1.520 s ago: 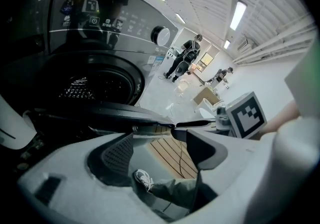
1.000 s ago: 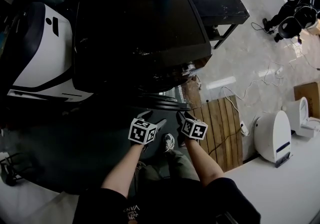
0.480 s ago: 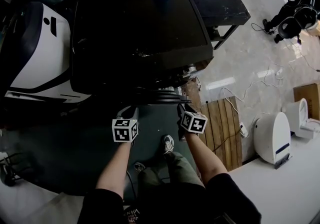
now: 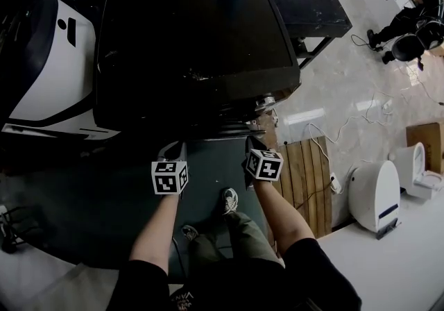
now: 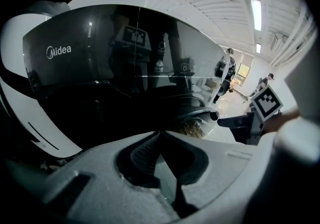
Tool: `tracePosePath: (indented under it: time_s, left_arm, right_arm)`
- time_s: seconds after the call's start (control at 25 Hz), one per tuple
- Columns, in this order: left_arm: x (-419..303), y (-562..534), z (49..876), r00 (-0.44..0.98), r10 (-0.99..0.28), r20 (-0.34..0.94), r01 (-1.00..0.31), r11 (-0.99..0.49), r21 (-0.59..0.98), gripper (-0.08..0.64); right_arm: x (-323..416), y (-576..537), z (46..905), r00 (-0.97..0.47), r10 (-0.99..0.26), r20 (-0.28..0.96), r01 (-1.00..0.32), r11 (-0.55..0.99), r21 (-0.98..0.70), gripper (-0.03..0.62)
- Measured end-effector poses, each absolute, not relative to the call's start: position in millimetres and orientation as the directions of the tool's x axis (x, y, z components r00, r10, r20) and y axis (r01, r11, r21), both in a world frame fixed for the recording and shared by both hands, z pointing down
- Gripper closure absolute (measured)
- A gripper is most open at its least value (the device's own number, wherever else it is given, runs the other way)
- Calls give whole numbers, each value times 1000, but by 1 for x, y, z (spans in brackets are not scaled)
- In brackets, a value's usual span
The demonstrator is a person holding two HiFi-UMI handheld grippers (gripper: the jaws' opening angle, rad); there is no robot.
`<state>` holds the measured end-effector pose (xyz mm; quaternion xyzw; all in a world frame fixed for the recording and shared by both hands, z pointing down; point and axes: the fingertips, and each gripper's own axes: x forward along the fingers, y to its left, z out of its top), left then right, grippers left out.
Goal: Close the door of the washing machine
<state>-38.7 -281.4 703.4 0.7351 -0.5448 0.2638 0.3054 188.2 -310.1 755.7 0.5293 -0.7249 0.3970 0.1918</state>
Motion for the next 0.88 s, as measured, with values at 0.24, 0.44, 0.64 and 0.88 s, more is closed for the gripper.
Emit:
tracePosePath:
  time_s: [0.24,0.44,0.64,0.88]
  left_arm:
    - [-39,-287,703,250,-641,726,-967,-198,159,549]
    - [-37,-292,703,257,-632,731,-964,-219,150,549]
    - [-37,-295,704,255,-589,767,-954,-280,102,549]
    - [-36,-296,706,245,-583,775,-955,-283,90,549]
  right_arm:
    - [187,-320,759,-375,-609,698,-917,134,-376,592]
    - [186,-333,756,-382,-616,689,-918,170,-357,592]
    - [185,-340,758,-379,-612,694,-920,168,-354,592]
    - [185,-343,759,-364,-617,698,-927,163,-339,592]
